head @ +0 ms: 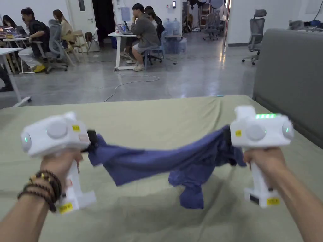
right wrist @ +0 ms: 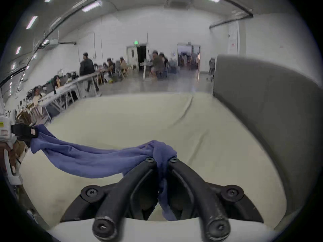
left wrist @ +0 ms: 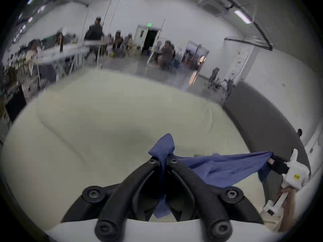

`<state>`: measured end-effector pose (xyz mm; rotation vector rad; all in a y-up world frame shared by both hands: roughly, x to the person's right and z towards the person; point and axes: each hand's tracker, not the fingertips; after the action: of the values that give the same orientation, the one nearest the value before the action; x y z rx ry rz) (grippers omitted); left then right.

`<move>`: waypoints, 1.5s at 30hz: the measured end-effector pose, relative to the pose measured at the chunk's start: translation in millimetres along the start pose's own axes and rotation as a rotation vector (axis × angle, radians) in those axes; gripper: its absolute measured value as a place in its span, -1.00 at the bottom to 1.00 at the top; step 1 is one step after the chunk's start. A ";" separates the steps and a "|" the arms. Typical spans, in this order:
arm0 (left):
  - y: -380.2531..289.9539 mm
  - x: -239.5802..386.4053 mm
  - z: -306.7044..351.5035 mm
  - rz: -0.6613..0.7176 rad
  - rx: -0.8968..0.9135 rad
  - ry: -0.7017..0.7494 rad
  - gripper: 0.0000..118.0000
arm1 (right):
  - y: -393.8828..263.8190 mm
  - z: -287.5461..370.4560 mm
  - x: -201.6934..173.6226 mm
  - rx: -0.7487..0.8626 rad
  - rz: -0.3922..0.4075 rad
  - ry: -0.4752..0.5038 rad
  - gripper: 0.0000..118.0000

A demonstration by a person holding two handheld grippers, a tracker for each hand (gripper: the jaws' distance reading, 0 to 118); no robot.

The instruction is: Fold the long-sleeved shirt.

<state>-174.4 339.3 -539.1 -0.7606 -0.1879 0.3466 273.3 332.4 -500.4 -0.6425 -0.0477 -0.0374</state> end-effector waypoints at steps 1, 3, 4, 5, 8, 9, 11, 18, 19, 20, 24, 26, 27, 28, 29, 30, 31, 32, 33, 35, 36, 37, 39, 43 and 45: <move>-18.1 -9.3 -10.8 0.027 -0.041 0.006 -1.00 | -17.4 -15.3 0.5 -0.046 -0.009 0.005 -0.94; -51.9 -27.9 -25.9 0.067 -0.114 0.030 -1.00 | -57.9 -33.4 -0.5 -0.121 -0.045 0.002 -0.94; -66.0 -34.6 -30.7 0.063 -0.144 0.049 -1.00 | -73.7 -37.4 -0.1 -0.139 -0.058 0.007 -0.94; -75.0 -38.8 -30.9 0.051 -0.144 0.056 -1.00 | -85.0 -39.0 1.3 -0.149 -0.064 0.006 -0.94; -86.9 -46.1 -17.7 0.038 -0.142 0.055 -1.00 | -103.4 -22.3 5.0 -0.127 -0.110 0.026 -0.94; -89.5 -46.2 -8.7 0.026 -0.140 0.051 -1.00 | -107.0 -9.2 4.6 -0.115 -0.120 0.014 -0.94; -94.0 -47.6 6.6 0.000 -0.127 0.053 -1.00 | -116.6 8.4 2.7 -0.123 -0.123 -0.020 -0.94; -169.6 -63.1 67.2 -0.171 -0.194 0.116 -1.00 | -208.0 82.8 -6.1 -0.215 -0.067 -0.060 -0.94; -185.5 -67.3 75.0 -0.166 -0.222 0.114 -1.00 | -222.9 90.9 -7.2 -0.239 -0.066 -0.063 -0.94; -199.1 -72.6 80.9 -0.159 -0.240 0.112 -1.00 | -237.1 96.9 -9.2 -0.270 -0.060 -0.066 -0.94; -237.8 -84.8 88.1 -0.159 -0.274 0.115 -1.00 | -271.8 96.9 -15.2 -0.350 -0.023 -0.029 -0.94; -242.4 -90.7 89.6 -0.135 -0.259 0.093 -0.97 | -273.4 97.1 -16.8 -0.343 0.000 -0.050 -0.90; -238.0 -97.3 88.5 -0.114 -0.261 0.067 -0.77 | -270.8 103.3 -15.9 -0.325 0.001 -0.046 -0.67; -233.0 -97.7 94.4 -0.120 -0.264 0.082 -0.39 | -266.3 112.7 -14.6 -0.309 -0.004 -0.044 -0.25; -229.0 -98.0 100.9 -0.120 -0.259 0.077 0.11 | -261.4 121.6 -12.7 -0.298 -0.003 -0.042 0.26; -223.8 -98.4 110.3 -0.122 -0.230 0.070 0.52 | -254.6 131.8 -11.7 -0.266 0.000 -0.045 0.68; -217.7 -97.5 117.2 -0.127 -0.188 0.070 0.61 | -248.0 139.7 -10.9 -0.221 0.007 -0.042 0.74; -211.3 -95.3 124.2 -0.131 -0.146 0.082 0.61 | -238.5 146.3 -11.1 -0.168 0.012 -0.048 0.74; -205.3 -92.9 129.0 -0.135 -0.119 0.097 0.61 | -228.9 149.5 -9.6 -0.143 0.010 -0.073 0.74; -199.2 -81.8 135.3 -0.143 -0.119 0.128 0.59 | -212.5 151.5 -10.9 -0.132 -0.007 -0.069 0.65; -196.6 -77.2 135.4 -0.150 -0.127 0.148 0.44 | -205.6 151.2 -11.4 -0.119 -0.022 -0.037 0.00; -196.8 -73.9 134.7 -0.163 -0.121 0.170 -0.05 | -200.8 150.2 -11.9 -0.116 -0.027 -0.015 -1.00; -198.3 -65.6 127.8 -0.226 -0.135 0.195 -1.00 | -194.8 141.6 -20.4 -0.132 -0.015 -0.029 -1.00; -205.6 -67.0 108.3 -0.192 -0.191 0.203 -1.00 | -197.3 134.9 -21.9 -0.157 0.028 -0.004 -1.00; -210.0 -76.2 93.4 -0.133 -0.242 0.208 -0.43 | -197.0 131.1 -26.6 -0.163 0.031 0.008 -1.00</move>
<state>-222.0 229.7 -328.6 -1.0114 -0.0844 0.1177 232.7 254.0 -279.3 -0.8061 -0.0270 -0.0136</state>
